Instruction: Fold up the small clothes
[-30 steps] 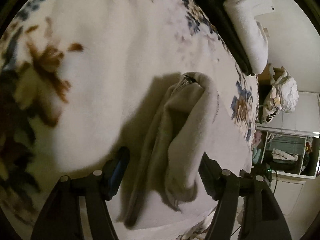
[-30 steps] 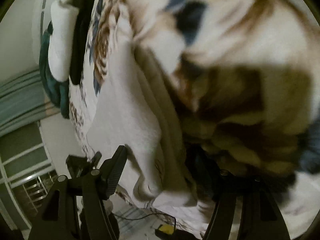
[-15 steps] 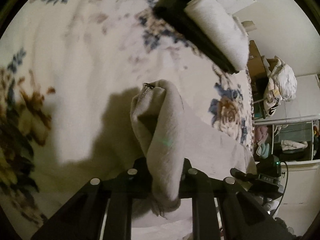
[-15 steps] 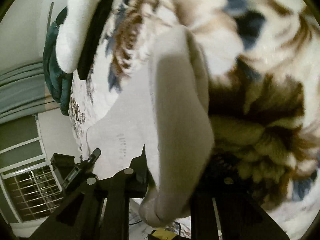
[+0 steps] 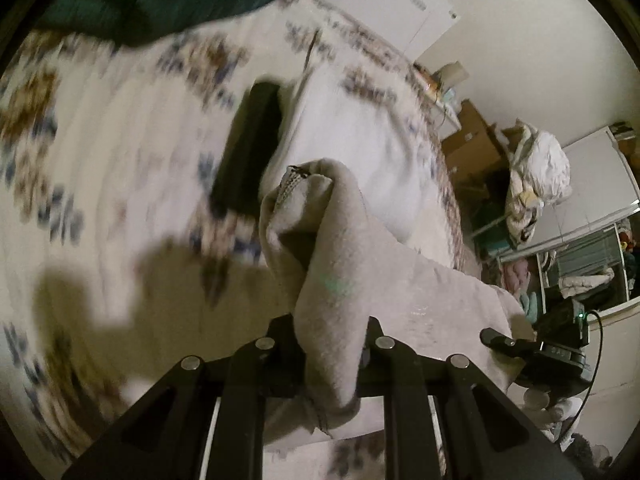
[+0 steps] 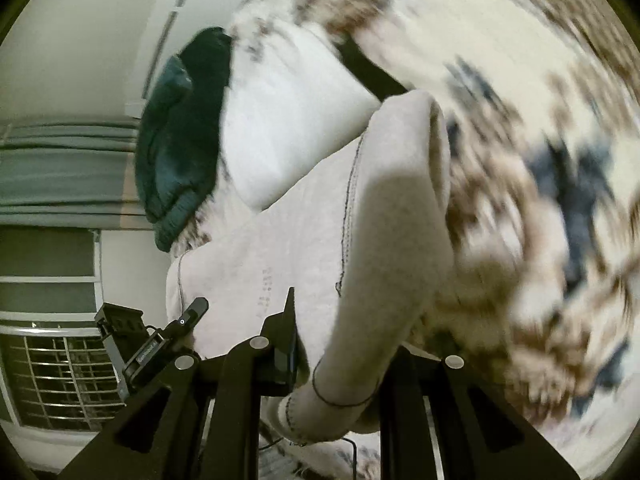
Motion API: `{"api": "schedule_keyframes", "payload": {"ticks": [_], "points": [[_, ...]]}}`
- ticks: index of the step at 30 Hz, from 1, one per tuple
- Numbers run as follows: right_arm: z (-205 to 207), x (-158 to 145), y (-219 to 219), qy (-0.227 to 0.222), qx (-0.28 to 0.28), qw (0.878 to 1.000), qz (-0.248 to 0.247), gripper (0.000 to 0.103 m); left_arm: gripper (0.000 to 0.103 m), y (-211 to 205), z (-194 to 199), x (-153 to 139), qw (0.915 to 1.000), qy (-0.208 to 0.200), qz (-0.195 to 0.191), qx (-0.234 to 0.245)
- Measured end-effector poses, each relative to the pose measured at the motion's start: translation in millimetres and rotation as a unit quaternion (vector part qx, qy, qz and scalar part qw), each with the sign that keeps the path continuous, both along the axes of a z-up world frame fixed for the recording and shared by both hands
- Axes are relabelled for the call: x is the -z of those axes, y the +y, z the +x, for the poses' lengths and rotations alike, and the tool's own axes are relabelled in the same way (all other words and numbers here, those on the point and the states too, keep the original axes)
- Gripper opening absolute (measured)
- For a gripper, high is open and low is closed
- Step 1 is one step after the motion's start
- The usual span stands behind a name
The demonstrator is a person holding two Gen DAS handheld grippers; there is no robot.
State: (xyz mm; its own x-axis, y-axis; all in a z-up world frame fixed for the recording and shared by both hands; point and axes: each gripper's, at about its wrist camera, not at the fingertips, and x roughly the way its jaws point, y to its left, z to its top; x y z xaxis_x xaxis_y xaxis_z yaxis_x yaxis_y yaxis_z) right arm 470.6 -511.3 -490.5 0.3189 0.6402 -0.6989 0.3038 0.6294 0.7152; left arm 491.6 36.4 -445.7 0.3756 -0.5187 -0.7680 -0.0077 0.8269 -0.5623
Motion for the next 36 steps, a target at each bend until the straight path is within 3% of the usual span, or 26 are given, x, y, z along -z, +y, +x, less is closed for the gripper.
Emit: {"api": "schedule_keyframes", "payload": {"ticks": [6, 13, 19, 22, 23, 24, 25, 26, 28, 30, 31, 33, 36], "points": [[127, -24, 12, -0.053, -0.014, 0.998, -0.008, 0.017, 0.014, -5, 96, -17, 0.9983, -0.048, 0.023, -0.023], [247, 3, 29, -0.054, -0.039, 0.997, -0.048, 0.017, 0.014, -6, 181, 18, 0.9955, -0.055, 0.067, -0.037], [282, 43, 34, -0.027, -0.065, 0.993, -0.099, 0.018, 0.019, -18, 206, 46, 0.9895, -0.041, 0.137, -0.019], [285, 46, 36, -0.023, -0.067, 0.989, -0.129, 0.026, 0.026, -20, 206, 46, 0.9857, -0.034, 0.163, -0.025], [285, 44, 38, -0.024, -0.069, 0.986, -0.150, 0.036, 0.034, -22, 206, 44, 0.9830, -0.033, 0.178, -0.029], [286, 41, 41, -0.026, -0.073, 0.980, -0.182, 0.047, 0.042, -25, 205, 42, 0.9791, -0.033, 0.198, -0.035], [285, 38, 45, -0.029, -0.076, 0.974, -0.213, 0.052, 0.042, -28, 204, 40, 0.9749, -0.036, 0.216, -0.039], [283, 34, 50, -0.032, -0.080, 0.964, -0.251, 0.064, 0.043, -29, 202, 38, 0.9720, -0.038, 0.228, -0.042], [276, 28, 59, -0.034, -0.083, 0.946, -0.310, 0.075, 0.061, -33, 200, 35, 0.9655, -0.042, 0.253, -0.045], [265, 21, 68, -0.040, -0.083, 0.926, -0.366, 0.096, 0.084, -36, 194, 30, 0.9597, -0.052, 0.272, -0.049], [258, 18, 74, -0.043, -0.083, 0.914, -0.395, 0.102, 0.087, -40, 188, 26, 0.9561, -0.059, 0.283, -0.050], [244, 12, 81, -0.046, -0.082, 0.899, -0.428, 0.103, 0.097, -45, 181, 22, 0.9517, -0.064, 0.296, -0.049], [224, 2, 91, -0.041, -0.075, 0.883, -0.461, 0.103, 0.100, -52, 168, 13, 0.9490, -0.071, 0.304, -0.045]]}}
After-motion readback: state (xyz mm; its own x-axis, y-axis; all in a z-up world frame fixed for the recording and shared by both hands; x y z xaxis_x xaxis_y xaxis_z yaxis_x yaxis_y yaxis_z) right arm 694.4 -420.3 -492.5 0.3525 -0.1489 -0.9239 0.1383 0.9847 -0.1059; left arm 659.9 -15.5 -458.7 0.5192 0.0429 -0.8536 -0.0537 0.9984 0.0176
